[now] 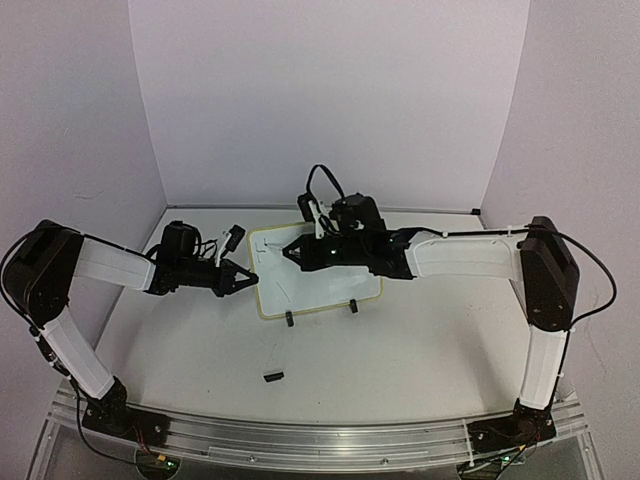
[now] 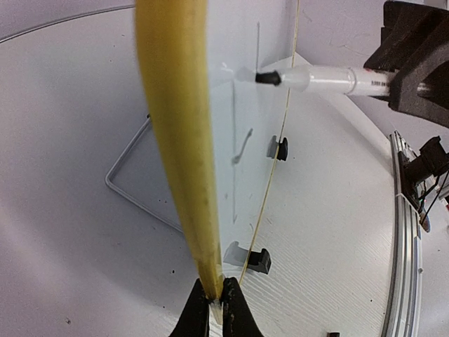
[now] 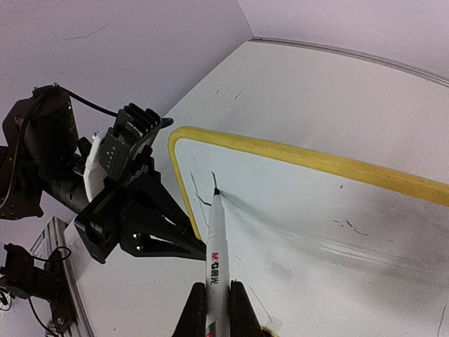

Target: Write a sentence on the whiteboard

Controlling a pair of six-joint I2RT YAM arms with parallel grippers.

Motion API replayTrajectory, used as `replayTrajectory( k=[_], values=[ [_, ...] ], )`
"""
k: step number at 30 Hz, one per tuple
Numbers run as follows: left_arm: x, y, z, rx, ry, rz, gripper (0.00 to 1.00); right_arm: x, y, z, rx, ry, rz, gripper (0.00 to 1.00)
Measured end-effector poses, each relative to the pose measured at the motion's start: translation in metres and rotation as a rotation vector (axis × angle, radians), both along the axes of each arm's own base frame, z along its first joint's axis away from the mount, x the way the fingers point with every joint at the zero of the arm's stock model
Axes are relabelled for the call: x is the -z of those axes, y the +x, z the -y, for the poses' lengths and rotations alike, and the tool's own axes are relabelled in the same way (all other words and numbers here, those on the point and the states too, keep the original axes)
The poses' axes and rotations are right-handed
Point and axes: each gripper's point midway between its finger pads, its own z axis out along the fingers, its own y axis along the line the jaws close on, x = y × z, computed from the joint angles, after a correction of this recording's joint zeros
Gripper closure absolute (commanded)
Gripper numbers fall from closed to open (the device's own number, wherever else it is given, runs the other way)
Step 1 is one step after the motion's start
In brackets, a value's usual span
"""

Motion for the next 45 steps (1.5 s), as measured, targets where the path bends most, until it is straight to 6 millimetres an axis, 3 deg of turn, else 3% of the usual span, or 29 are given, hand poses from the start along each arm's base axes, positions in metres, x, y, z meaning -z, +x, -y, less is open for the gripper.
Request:
replayTrajectory(
  k=[13, 23, 29, 37, 45],
  values=[
    [0.000, 0.000, 0.000, -0.001, 0.001, -0.001, 1.00, 0.030, -0.013, 0.007, -0.023, -0.040, -0.069, 1.00],
    [0.000, 0.000, 0.000, 0.000, 0.003, -0.004, 1.00, 0.031, -0.017, 0.005, -0.044, -0.038, -0.081, 1.00],
    [0.000, -0.001, 0.000, 0.003, 0.007, -0.002, 1.00, 0.028, -0.025, 0.009, -0.066, -0.034, -0.092, 1.00],
    [0.000, -0.001, 0.000, 0.010, 0.014, 0.005, 1.00, -0.006, -0.028, 0.020, -0.073, 0.015, -0.054, 1.00],
    [0.000, -0.001, 0.000, 0.009, 0.015, 0.006, 1.00, -0.006, -0.019, 0.026, -0.056, 0.017, -0.052, 1.00]
  ],
)
